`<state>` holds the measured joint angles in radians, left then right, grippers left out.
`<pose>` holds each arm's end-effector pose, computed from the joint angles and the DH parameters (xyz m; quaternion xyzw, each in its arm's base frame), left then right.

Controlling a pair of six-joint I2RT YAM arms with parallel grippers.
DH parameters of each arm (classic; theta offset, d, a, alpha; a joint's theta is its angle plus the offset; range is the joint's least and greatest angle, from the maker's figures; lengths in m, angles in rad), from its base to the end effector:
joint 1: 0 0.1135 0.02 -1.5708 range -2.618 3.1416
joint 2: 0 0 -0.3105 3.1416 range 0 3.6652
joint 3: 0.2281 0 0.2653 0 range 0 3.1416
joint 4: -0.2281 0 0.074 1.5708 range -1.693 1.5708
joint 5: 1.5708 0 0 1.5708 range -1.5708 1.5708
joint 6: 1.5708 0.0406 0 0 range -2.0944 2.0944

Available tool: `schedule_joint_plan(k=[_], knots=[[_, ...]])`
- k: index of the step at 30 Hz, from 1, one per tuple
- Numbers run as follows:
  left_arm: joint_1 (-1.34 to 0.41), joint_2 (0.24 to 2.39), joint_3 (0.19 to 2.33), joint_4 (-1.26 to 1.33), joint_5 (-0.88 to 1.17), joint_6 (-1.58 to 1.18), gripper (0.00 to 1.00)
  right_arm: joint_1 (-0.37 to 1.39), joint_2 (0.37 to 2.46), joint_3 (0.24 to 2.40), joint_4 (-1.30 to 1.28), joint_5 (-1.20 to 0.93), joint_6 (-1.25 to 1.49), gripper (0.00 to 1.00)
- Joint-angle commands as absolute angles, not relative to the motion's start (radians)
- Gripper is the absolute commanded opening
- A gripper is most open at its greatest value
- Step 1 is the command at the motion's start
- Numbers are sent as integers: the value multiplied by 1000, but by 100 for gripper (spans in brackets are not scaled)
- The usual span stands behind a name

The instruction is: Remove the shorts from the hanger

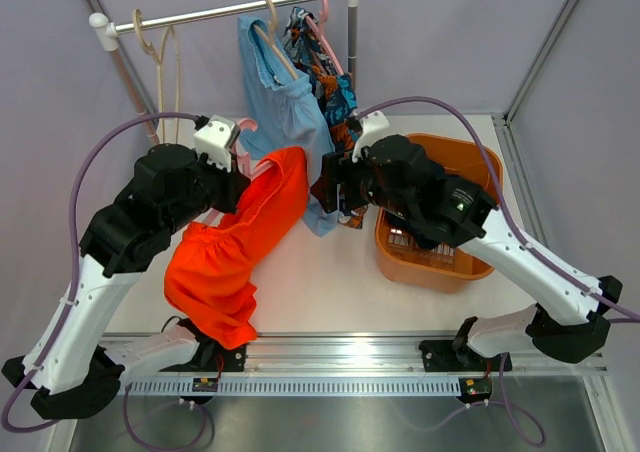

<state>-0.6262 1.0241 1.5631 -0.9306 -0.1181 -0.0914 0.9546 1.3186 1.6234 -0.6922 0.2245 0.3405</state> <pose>0.1286 -0.0871 0.5192 0.1876 0.8089 -0.1490 0.5369 0.1670 0.2202 0.5061 -0.1897 0.8051 0.2602 0.4981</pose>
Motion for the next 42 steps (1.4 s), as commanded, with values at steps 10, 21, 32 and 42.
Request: schedule_joint_plan(k=[10,21,32,42], knots=[[-638,934,1500,-841,51,-110,0,1075,1540,1824,-635,242,370,80],[-638,881,1520,-916,86,-100,0,1081,1637,1876,-650,363,367,63],[-638,824,1471,-1002,81,-66,0,1030,1681,1971,-696,475,331,0],[-638,738,1479,-1028,150,-86,0,830,1678,1918,-718,434,357,0]])
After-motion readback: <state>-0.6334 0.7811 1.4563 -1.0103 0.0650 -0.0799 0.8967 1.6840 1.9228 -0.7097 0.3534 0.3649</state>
